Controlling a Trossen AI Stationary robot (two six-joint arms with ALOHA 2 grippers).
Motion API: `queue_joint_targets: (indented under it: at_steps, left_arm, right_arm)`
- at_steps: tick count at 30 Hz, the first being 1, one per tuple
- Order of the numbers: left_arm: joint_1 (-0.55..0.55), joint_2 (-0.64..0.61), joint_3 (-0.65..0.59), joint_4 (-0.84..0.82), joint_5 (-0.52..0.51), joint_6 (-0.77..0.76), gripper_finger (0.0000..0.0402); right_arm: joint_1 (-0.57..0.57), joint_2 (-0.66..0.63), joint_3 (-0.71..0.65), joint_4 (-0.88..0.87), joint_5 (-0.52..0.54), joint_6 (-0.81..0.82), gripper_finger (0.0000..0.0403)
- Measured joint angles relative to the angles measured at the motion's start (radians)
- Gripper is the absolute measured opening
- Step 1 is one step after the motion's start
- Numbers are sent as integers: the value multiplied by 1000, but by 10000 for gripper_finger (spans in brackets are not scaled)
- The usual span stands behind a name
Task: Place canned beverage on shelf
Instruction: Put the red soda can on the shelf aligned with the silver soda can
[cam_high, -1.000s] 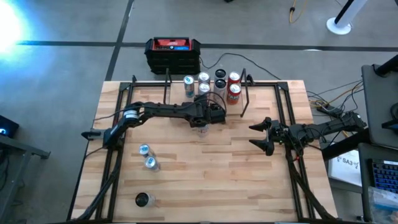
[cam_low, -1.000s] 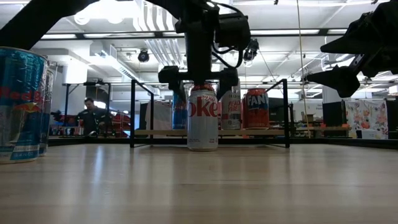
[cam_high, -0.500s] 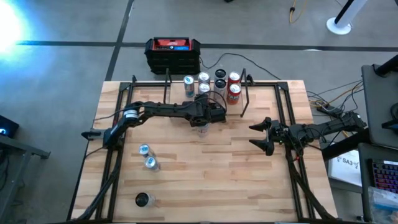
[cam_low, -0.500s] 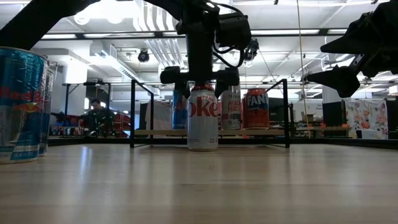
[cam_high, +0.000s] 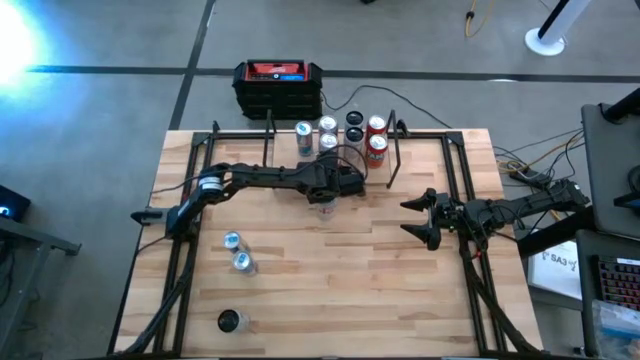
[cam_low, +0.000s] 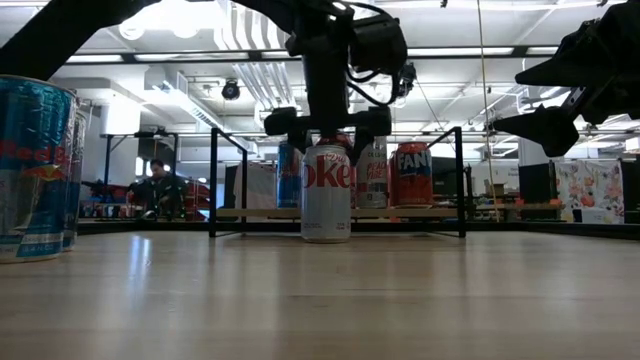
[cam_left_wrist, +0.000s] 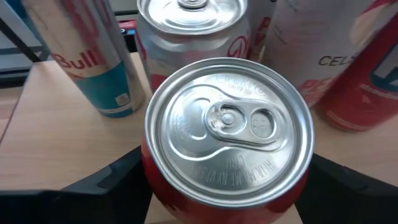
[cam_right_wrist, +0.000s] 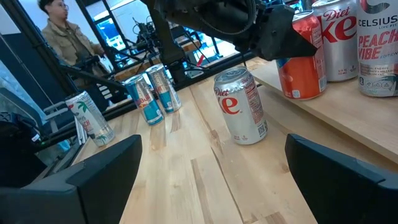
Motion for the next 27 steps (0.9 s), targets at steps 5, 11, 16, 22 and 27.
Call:
queue_joint_targets:
  at_steps: [5,11,16,22,27]
  left_arm:
    - [-3,0,0,46,12,27,288]
    - [-6,0,0,124,35,135,288]
    - [-6,0,0,169,49,207,288]
    - [-6,0,0,194,45,243,288]
    - [-6,0,0,190,40,244,289]
  right_arm:
    - [0,0,0,0,0,0,380]
    - [0,0,0,0,0,0,380]
    - [0,0,0,0,0,0,380]
    - [0,0,0,0,0,0,380]
    - [0,0,0,0,0,0,380]
